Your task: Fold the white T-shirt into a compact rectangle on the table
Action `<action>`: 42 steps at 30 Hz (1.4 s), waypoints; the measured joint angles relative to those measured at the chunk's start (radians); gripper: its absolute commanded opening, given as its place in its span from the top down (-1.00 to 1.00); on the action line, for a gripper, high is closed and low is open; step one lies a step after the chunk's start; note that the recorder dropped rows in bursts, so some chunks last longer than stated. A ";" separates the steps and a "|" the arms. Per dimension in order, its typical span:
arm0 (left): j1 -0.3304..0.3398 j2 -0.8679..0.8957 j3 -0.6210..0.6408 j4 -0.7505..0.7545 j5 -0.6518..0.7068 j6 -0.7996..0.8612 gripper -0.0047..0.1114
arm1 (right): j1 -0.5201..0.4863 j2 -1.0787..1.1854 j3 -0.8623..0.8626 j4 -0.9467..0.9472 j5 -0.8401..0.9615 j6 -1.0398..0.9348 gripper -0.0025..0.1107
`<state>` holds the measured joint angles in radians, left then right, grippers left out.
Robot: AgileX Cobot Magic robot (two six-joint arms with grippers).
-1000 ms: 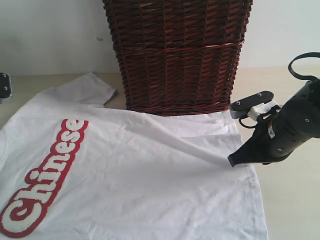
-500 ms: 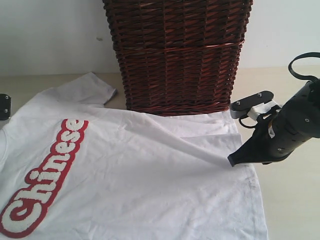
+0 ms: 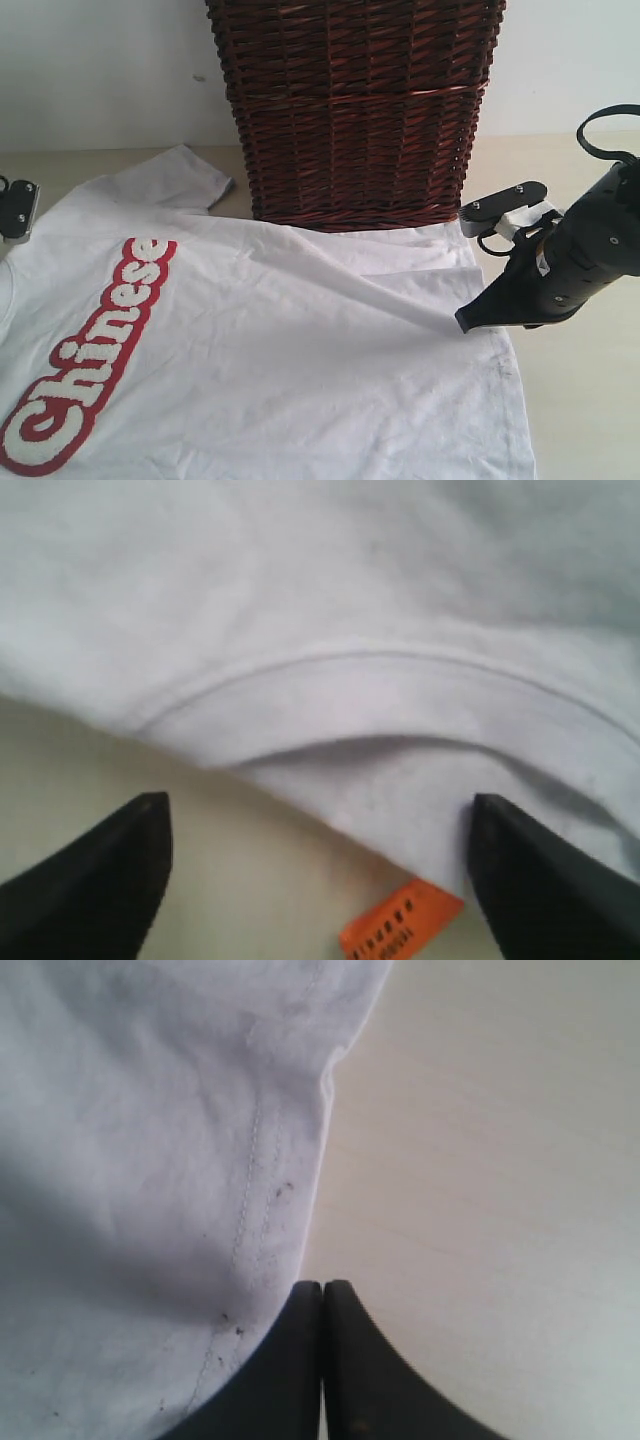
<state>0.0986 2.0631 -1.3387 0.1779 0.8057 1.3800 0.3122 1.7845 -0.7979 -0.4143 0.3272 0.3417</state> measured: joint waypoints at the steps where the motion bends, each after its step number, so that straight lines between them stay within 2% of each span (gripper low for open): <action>1: 0.000 0.000 0.000 -0.041 -0.026 0.007 -0.67 | 0.000 0.000 0.000 0.000 0.000 0.000 0.96; 4: 0.000 0.000 0.000 -0.142 -0.100 0.016 -0.77 | 0.000 0.000 0.000 0.000 0.000 0.000 0.96; 6: 0.000 0.000 0.000 -0.178 -0.094 0.040 -0.86 | 0.000 0.000 0.000 0.000 0.000 0.000 0.96; 10: 0.000 0.000 0.000 -0.146 -0.033 0.146 -0.90 | 0.000 0.000 0.000 0.000 0.000 0.000 0.96; 16: 0.000 0.000 0.000 -0.135 -0.070 0.158 -0.90 | 0.000 0.000 0.000 0.000 0.000 0.000 0.96; 19: 0.000 0.012 0.000 -0.048 -0.007 0.281 -0.90 | 0.000 0.000 0.000 0.000 0.002 0.000 0.96; 23: 0.000 -0.007 0.000 0.075 0.025 0.292 -0.90 | 0.000 0.000 0.000 0.000 0.002 0.000 0.96; 26: 0.000 -0.048 0.000 0.066 0.046 0.289 -0.90 | 0.000 0.000 0.000 0.000 0.004 0.000 0.96; 29: 0.000 -0.056 0.000 -0.009 0.121 0.291 -0.90 | 0.000 0.000 0.000 0.000 0.004 0.000 0.96; 31: 0.000 -0.046 0.000 -0.044 0.124 0.291 -0.90 | 0.000 0.000 0.000 0.000 0.004 0.000 0.96; 34: 0.000 -0.024 0.000 -0.155 0.052 0.195 -0.90 | 0.000 0.000 0.000 0.000 0.004 0.000 0.96; 39: 0.021 -0.007 0.000 -0.393 -0.197 -0.137 -0.90 | 0.000 0.000 0.000 0.000 0.011 0.000 0.96; 42: 0.038 -0.007 0.000 -0.445 -0.264 -0.222 -0.90 | 0.000 0.000 0.000 0.000 0.012 0.000 0.96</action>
<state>0.1365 2.0562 -1.3383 -0.2671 0.5418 1.1579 0.3122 1.7845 -0.7979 -0.4143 0.3389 0.3417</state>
